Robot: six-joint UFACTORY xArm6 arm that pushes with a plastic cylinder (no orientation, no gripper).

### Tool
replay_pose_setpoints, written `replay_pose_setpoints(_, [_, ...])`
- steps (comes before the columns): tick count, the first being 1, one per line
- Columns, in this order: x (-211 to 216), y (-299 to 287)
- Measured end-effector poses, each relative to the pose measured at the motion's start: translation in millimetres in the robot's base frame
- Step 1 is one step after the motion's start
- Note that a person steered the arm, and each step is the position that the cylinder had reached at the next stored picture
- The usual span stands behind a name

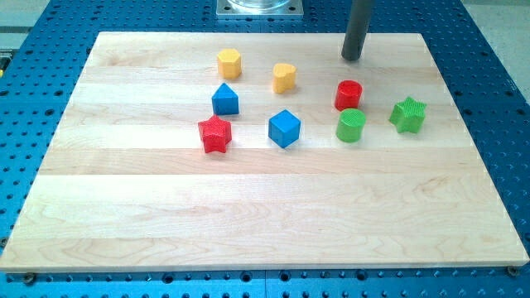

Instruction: Place your arm vertically above the red circle

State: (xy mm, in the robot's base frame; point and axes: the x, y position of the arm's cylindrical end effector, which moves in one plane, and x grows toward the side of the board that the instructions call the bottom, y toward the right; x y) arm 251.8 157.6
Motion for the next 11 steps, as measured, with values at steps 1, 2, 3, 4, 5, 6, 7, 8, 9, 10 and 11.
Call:
replay_pose_setpoints(1, [0.0, 0.0])
replay_pose_setpoints(2, [0.4, 0.0])
replay_pose_setpoints(3, [-0.8, -2.4])
replay_pose_setpoints(4, [-0.4, -10.6])
replay_pose_setpoints(5, [2.1, -10.6])
replay_pose_setpoints(6, [12.0, -11.3])
replay_pose_setpoints(7, [12.1, -10.0])
replay_pose_setpoints(8, [12.9, -10.0])
replay_pose_setpoints(9, [7.6, -11.4])
replay_pose_setpoints(10, [29.3, 11.3])
replay_pose_setpoints(11, [66.8, 90.3])
